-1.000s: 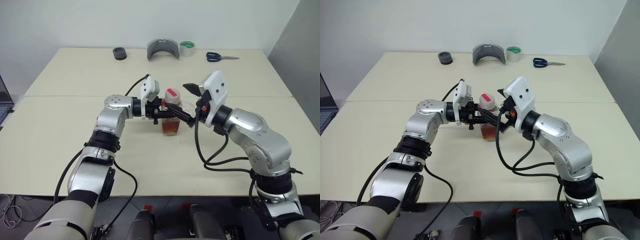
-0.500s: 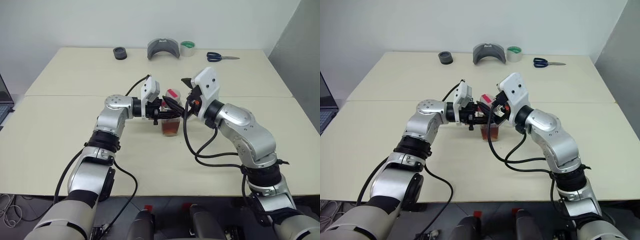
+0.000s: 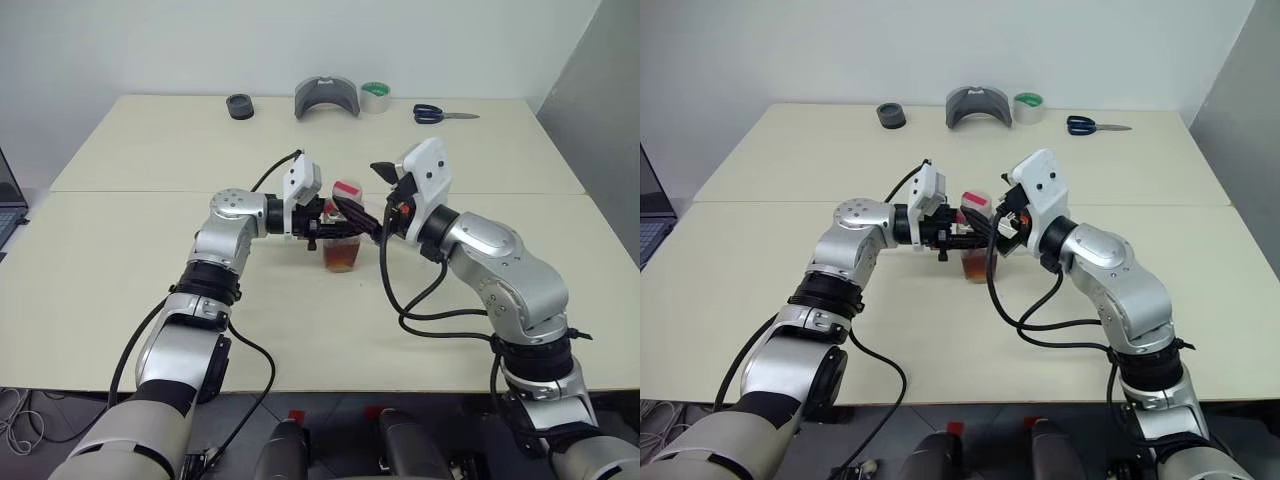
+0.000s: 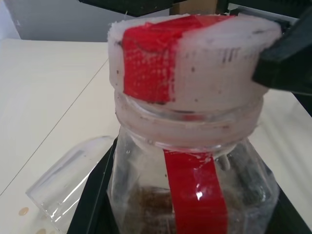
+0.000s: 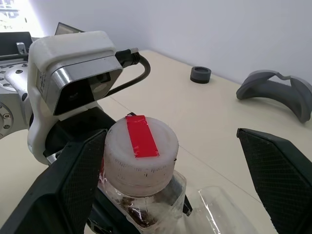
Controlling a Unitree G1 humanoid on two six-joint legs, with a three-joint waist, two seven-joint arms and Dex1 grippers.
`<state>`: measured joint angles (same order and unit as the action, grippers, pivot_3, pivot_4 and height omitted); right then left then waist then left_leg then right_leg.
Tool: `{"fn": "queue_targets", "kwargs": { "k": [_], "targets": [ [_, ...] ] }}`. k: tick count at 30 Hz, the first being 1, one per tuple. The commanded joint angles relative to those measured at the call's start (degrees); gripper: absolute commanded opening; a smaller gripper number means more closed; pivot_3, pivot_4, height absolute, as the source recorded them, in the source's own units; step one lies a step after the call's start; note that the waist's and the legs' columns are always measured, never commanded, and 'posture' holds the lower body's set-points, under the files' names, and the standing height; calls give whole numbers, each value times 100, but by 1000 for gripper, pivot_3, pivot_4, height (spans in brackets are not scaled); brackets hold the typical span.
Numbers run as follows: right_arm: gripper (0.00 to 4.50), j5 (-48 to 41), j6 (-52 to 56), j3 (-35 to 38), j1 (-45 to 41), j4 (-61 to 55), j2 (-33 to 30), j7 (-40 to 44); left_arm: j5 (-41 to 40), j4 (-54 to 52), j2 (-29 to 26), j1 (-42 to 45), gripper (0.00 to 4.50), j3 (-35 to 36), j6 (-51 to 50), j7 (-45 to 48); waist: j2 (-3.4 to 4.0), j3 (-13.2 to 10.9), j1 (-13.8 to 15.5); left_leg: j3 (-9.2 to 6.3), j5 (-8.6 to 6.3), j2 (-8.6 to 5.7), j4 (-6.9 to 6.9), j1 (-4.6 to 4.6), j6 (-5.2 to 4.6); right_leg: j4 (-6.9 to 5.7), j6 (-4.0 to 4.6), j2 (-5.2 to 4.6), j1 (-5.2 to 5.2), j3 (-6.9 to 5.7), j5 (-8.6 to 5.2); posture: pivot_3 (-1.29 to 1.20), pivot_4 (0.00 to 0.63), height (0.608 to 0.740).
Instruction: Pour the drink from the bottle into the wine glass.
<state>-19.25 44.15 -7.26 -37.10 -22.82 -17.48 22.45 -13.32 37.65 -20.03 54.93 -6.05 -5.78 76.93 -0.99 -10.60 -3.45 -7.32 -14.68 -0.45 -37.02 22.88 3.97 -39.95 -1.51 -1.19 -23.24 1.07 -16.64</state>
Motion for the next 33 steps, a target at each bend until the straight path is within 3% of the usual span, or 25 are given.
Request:
{"fn": "queue_targets", "kwargs": {
  "k": [1,33],
  "targets": [
    [4500,26,17,367,29,-189,-133,-122,-66,-127,-58,103,1740,97,139,74,0,0,0,0,0,0,0,0,0,0,0,0,0,0,0,0,150,740],
    [4500,-197,171,349,104,-413,-360,-65,-93,-144,-68,85,1733,102,110,43,0,0,0,0,0,0,0,0,0,0,0,0,0,0,0,0,150,740]
  ]
}}
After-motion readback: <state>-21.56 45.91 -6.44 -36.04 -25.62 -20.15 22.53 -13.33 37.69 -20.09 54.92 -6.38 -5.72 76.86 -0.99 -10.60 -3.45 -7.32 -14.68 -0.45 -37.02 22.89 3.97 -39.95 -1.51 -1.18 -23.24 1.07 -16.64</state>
